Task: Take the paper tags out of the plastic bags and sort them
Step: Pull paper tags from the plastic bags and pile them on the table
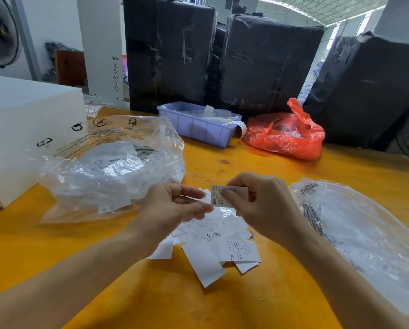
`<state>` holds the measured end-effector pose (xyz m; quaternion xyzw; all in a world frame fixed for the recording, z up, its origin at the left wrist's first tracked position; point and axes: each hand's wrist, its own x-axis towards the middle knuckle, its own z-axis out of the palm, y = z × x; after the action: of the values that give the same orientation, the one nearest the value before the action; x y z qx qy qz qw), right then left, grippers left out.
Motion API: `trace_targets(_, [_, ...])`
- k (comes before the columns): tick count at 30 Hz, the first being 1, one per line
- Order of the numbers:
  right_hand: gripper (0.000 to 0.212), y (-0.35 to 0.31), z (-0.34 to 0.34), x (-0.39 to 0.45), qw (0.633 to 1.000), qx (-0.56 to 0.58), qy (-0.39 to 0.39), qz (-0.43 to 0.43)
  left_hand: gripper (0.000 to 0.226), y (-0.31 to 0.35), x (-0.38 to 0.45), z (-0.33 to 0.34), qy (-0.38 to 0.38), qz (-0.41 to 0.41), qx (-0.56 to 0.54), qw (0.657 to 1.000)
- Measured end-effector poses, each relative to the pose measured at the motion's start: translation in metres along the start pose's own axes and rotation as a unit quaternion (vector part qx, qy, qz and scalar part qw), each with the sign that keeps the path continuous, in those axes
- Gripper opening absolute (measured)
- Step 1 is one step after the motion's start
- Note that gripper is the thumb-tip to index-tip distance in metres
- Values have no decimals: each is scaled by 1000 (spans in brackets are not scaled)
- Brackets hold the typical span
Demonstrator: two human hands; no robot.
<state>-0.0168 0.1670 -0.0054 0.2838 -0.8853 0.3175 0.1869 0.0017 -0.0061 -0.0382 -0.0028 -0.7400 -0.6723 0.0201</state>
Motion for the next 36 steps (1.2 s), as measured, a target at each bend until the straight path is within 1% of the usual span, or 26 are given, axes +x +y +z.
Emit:
trace_targets(4, [6,-2,1,0,1000,4,-3,-4,24,-1,1,0,2,-3,-6,1000])
trace_targets(10, [6,0,2,-1,998,13,-53,-4,18,-3,4,-2,15,1,-16,1000])
trace_targets(13, [6,3,3,-1,995,35,-95,20,18,-4,4,-2,14,6,-26,1000])
trace_targets(17, [6,6,3,-1,987,73,-130,57,26,-3,3,-1,11,14,-40,999])
trace_targets(20, [5,6,2,0,986,94,-117,75,33,-2,3,-2,11,18,-46,999])
trace_targets(23, [7,7,-2,2,986,124,-62,93,39,-1,2,-2,3,15,-41,999])
trace_targets(25, [7,7,-6,3,985,140,-44,96,42,-2,2,-3,0,13,-37,999])
trace_targets(30, [6,5,-8,3,983,149,-50,91,43,-1,1,-1,-1,14,-39,999])
trace_targets(36, [13,4,-7,2,990,107,-47,77,41,0,1,0,-4,15,-51,999])
